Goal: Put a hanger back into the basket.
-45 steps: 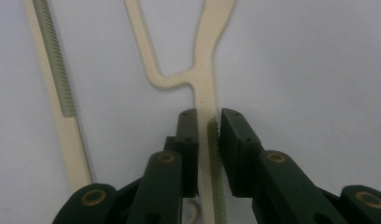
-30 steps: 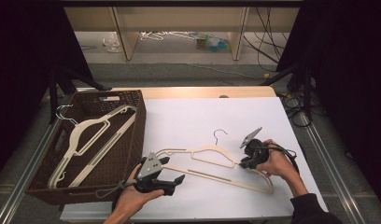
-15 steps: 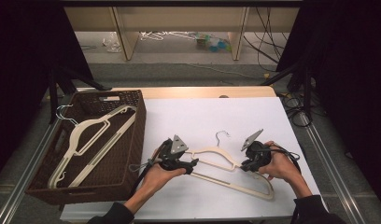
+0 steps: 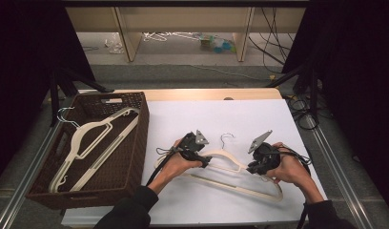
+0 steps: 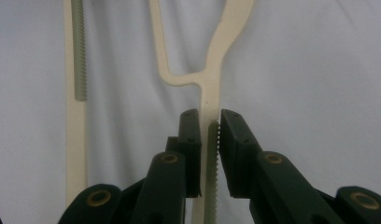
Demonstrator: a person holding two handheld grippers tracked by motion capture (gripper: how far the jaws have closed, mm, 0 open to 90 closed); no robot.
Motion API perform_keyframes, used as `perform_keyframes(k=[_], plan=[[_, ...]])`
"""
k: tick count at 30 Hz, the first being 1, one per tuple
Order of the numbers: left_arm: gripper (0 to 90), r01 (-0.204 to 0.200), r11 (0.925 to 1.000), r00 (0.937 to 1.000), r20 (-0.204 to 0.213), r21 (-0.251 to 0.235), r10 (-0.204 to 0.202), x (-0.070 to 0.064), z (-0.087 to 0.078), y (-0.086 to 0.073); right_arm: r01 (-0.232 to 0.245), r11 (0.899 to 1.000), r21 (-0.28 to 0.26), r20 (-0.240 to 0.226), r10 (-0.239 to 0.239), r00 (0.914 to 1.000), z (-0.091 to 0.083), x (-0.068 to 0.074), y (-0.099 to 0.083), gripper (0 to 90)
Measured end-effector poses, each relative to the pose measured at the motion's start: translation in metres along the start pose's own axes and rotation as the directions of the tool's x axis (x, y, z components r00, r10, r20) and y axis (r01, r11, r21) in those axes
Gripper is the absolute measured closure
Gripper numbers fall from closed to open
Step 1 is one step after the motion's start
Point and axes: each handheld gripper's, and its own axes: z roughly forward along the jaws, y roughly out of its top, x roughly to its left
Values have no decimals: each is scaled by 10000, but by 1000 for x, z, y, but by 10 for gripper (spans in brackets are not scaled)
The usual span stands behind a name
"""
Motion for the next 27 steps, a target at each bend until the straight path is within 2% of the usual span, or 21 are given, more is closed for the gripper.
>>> perform_keyframes(k=[2, 3, 5, 6, 8, 10, 12, 13, 14, 18, 19, 20, 21, 23, 25, 26, 27], plan=[[309, -37, 10000, 10000, 65, -1, 37, 1, 2, 2, 22, 10000, 18, 18, -22, 10000, -1, 0, 1, 793], [340, -261, 9995, 9995, 170, 156, 259, 2, 4, 5, 2, 10000, -21, 91, -2, 10000, -2, 1, 1, 793], [339, -139, 9997, 9994, 334, 224, 131, 3, 10, 7, 108, 9999, 12, 92, -108, 9999, -5, 2, 2, 793], [378, -275, 9992, 9991, 332, 285, 266, 2, 13, 7, 173, 9998, -35, 86, -173, 9998, -7, 3, 3, 793], [366, -272, 9988, 9991, 348, 398, 258, 2, 14, 7, 163, 9998, -85, 113, -162, 9998, -7, 4, 3, 793], [390, -533, 9974, 9984, 185, 482, 525, 0, 15, 8, 254, 9997, -62, 137, -253, 9996, -10, 5, 5, 792], [396, -590, 9968, 9981, 232, 536, 578, 1, 15, 9, 285, 9996, -57, 106, -284, 9995, -11, 6, 5, 792], [422, -491, 9975, 9983, 328, 514, 475, 1, 16, 9, 278, 9996, -53, 119, -277, 9995, -12, 7, 6, 792], [471, -566, 9971, 9978, 377, 518, 547, 2, 16, 9, 311, 9995, -65, 165, -310, 9994, -14, 7, 6, 792], [537, -734, 9964, 9957, 594, 430, 708, 4, 18, 7, 363, 9993, -124, 152, -361, 9992, -14, 8, 6, 792], [564, -914, 9948, 9929, 810, 452, 876, 4, 18, 7, 412, 9990, -147, 158, -410, 9990, -14, 8, 6, 792], [593, -914, 9948, 9929, 810, 452, 876, 4, 18, 7, 412, 9990, -147, 158, -410, 9990, -14, 8, 6, 792], [593, -1091, 9930, 9890, 1059, 461, 1037, 5, 17, 7, 408, 9991, -121, 152, -406, 9991, -14, 8, 6, 792], [689, -1094, 9931, 9869, 1234, 419, 1036, 4, 15, 7, 447, 9989, -163, 92, -446, 9990, -15, 8, 6, 792], [699, -1245, 9915, 9831, 1398, 371, 1183, 6, 11, 7, 592, 9981, -189, 112, -590, 9982, -15, 8, 5, 791], [702, -1245, 9915, 9831, 1398, 371, 1183, 6, 11, 7, 592, 9981, -189, 112, -590, 9982, -15, 8, 5, 791], [704, -1458, 9884, 9797, 1455, 435, 1381, 6, 5, 9, 667, 9977, -107, 119, -666, 9977, -15, 8, 5, 791]])
